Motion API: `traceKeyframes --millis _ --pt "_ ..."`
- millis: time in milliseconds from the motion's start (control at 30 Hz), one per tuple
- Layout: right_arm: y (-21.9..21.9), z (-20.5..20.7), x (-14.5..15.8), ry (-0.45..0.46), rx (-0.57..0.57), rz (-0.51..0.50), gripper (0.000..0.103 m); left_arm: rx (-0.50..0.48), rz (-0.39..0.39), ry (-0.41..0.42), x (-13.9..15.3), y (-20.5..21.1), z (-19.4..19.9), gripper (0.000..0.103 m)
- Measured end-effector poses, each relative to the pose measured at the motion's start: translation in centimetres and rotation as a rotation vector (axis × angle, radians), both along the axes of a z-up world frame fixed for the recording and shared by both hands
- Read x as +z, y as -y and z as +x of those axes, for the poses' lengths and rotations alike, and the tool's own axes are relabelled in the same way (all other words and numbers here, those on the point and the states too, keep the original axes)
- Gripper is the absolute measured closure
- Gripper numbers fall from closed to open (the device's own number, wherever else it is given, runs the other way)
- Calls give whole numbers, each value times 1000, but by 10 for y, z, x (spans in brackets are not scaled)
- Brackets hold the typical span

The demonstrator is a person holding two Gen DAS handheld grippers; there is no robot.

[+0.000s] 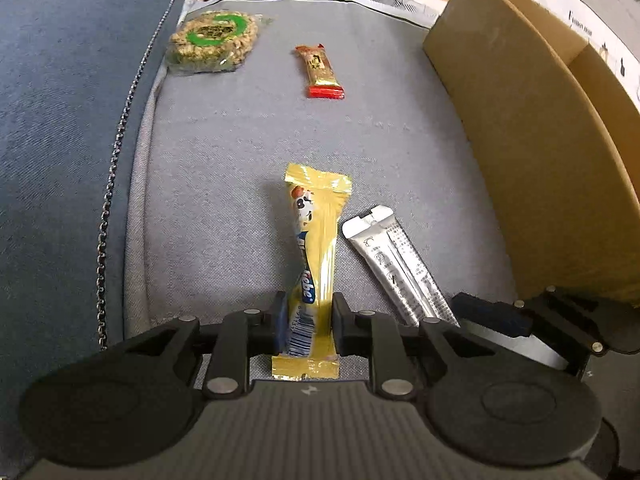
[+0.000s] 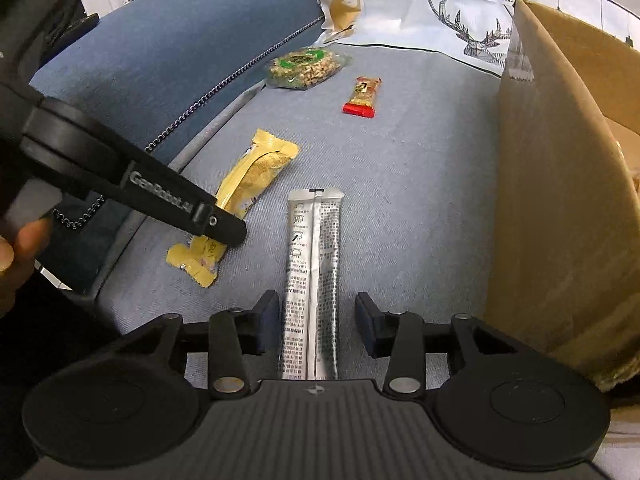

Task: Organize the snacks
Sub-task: 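Lift both held snacks and carry them toward the cardboard box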

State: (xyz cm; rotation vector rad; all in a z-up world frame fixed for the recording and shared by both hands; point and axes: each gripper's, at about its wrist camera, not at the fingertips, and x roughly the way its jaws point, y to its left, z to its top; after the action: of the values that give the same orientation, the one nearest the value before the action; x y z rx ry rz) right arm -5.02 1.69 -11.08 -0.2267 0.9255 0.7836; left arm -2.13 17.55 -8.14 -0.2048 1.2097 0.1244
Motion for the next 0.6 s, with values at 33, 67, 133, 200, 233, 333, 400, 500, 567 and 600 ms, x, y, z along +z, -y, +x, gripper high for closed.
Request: traceKeyframes --millis 33,67,133,200,233,333,400,500,567,600 --pt "-1 0 0 7 5 -4 59 -3 2 -2 -1 1 0 80" --pt "0 -1 0 16 7 -9 63 -4 2 -3 -2 1 0 80" --pt "0 -1 0 26 10 -11 73 1 -2 0 -3 0 0 80" --pt "2 -1 2 22 7 4 78 12 0 6 -4 0 0 79" --pt "2 -1 3 21 5 14 80 14 4 12 -3 0 -2 80" --pt "5 -3 7 38 0 29 81 26 15 30 -1 1 -7 80" --pt "7 -4 8 42 -3 31 81 40 13 30 -1 0 -9 80" --pt "7 -5 5 36 6 11 80 43 5 17 -3 -1 -8 80" --pt "6 -3 0 11 7 -5 77 39 6 15 -4 0 -9 80" --pt "6 -2 -2 6 3 -4 76 37 8 15 -4 1 -9 80"
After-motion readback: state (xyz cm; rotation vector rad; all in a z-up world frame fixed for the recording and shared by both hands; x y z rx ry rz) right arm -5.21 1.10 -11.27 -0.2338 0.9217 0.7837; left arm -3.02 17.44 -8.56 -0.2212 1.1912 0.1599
